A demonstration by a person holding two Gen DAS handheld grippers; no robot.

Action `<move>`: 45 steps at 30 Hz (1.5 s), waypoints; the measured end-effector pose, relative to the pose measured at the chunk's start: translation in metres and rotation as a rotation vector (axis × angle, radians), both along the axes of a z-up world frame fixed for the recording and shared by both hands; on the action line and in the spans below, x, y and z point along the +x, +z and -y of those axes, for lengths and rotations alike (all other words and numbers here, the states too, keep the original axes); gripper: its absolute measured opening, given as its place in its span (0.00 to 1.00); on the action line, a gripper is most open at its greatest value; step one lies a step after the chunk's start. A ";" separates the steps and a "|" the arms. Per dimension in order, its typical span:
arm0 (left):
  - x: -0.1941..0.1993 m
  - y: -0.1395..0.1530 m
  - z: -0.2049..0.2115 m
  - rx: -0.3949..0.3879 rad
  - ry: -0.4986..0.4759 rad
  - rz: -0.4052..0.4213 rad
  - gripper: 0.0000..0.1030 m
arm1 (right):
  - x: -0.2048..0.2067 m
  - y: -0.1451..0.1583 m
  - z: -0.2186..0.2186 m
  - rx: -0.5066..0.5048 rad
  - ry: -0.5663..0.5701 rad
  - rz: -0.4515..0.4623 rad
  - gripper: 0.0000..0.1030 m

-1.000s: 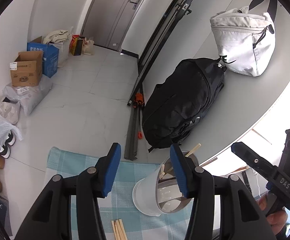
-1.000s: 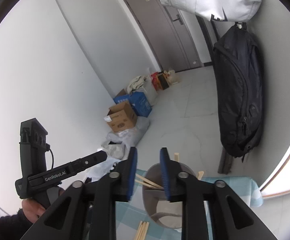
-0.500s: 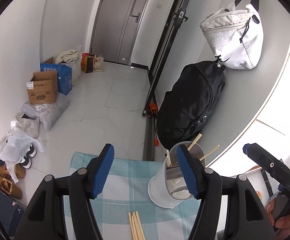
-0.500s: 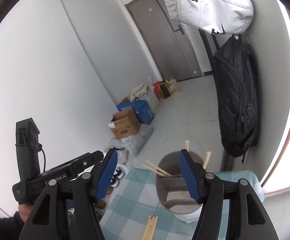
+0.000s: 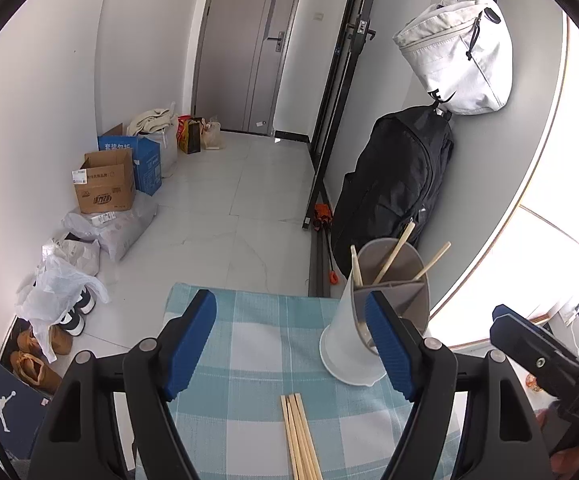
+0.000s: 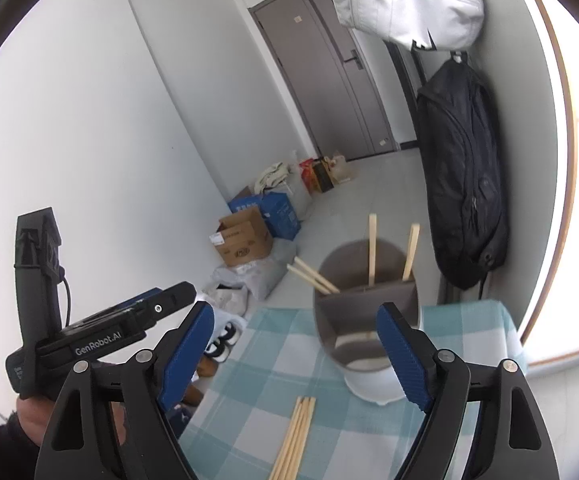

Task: Organize utensils
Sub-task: 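Move both open grippers back down toward the sticks on the table, then close the right gripper on a wooden stick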

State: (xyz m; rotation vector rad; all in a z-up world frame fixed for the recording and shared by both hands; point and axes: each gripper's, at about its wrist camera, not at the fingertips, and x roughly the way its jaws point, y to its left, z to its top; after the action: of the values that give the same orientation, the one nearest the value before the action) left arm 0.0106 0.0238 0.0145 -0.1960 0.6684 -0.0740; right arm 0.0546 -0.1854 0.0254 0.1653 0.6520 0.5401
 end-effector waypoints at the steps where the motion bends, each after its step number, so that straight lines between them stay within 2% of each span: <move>1: -0.002 -0.004 -0.001 -0.002 0.002 -0.001 0.71 | -0.001 -0.004 -0.001 -0.002 -0.001 -0.008 0.82; 6: -0.007 -0.021 -0.001 0.008 0.027 -0.018 0.71 | -0.008 -0.024 -0.009 -0.037 0.002 -0.043 0.82; 14: -0.013 -0.052 -0.016 0.032 0.064 -0.046 0.71 | -0.016 -0.056 -0.020 -0.112 -0.008 -0.089 0.88; 20: -0.017 -0.076 -0.040 0.008 0.098 -0.106 0.71 | -0.009 -0.094 -0.033 -0.188 0.016 -0.241 0.88; 23: -0.015 -0.084 -0.051 -0.039 0.113 -0.153 0.71 | -0.007 -0.111 -0.040 -0.238 0.004 -0.296 0.87; 27: -0.015 -0.088 -0.059 -0.053 0.140 -0.171 0.71 | 0.003 -0.133 -0.049 -0.276 0.011 -0.374 0.66; 29: -0.016 -0.091 -0.063 -0.077 0.151 -0.194 0.71 | 0.011 -0.148 -0.058 -0.281 0.036 -0.443 0.61; 30: -0.016 -0.093 -0.066 -0.088 0.154 -0.201 0.71 | 0.014 -0.154 -0.062 -0.283 0.043 -0.466 0.51; 31: -0.016 -0.094 -0.068 -0.094 0.159 -0.207 0.71 | 0.018 -0.159 -0.066 -0.294 0.050 -0.486 0.47; 32: -0.016 -0.095 -0.069 -0.097 0.162 -0.212 0.71 | 0.021 -0.162 -0.071 -0.309 0.051 -0.493 0.46; 34: -0.016 -0.097 -0.071 -0.100 0.161 -0.220 0.71 | 0.026 -0.166 -0.080 -0.352 0.055 -0.485 0.35; 39: -0.015 -0.099 -0.076 -0.114 0.166 -0.237 0.71 | 0.036 -0.176 -0.102 -0.495 0.053 -0.461 0.25; 45: -0.015 -0.105 -0.088 -0.141 0.190 -0.261 0.71 | 0.046 -0.185 -0.111 -0.557 0.052 -0.487 0.19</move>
State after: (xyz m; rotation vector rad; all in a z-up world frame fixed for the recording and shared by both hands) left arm -0.0041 0.1122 -0.0903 -0.4092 0.9022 0.0889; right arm 0.1001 -0.0742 -0.1598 -0.2553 1.2593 0.3494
